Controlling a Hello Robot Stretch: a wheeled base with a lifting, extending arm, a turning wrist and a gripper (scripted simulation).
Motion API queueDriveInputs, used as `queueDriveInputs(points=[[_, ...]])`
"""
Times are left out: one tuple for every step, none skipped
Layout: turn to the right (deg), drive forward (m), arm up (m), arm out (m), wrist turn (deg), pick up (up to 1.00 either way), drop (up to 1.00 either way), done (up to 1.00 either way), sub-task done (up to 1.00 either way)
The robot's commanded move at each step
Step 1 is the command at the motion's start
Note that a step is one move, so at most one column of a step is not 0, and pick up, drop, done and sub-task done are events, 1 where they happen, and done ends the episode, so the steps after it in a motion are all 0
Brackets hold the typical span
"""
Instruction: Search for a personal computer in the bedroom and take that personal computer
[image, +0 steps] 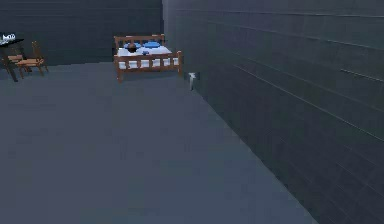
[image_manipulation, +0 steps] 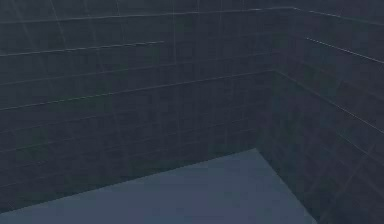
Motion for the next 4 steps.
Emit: queueDriveInputs(points=[[-6.0, 0.0, 0.0, 0.0, 0.0, 0.0, 0.0, 0.0, 0.0], [0.0, 0.1, 0.0, 0.0, 0.0, 0.0, 0.0, 0.0, 0.0], [-9.0, 0.0, 0.0, 0.0, 0.0, 0.0, 0.0, 0.0, 0.0], [0.0, 1.0, 0.0, 0.0, 0.0, 0.0, 0.0, 0.0, 0.0]])
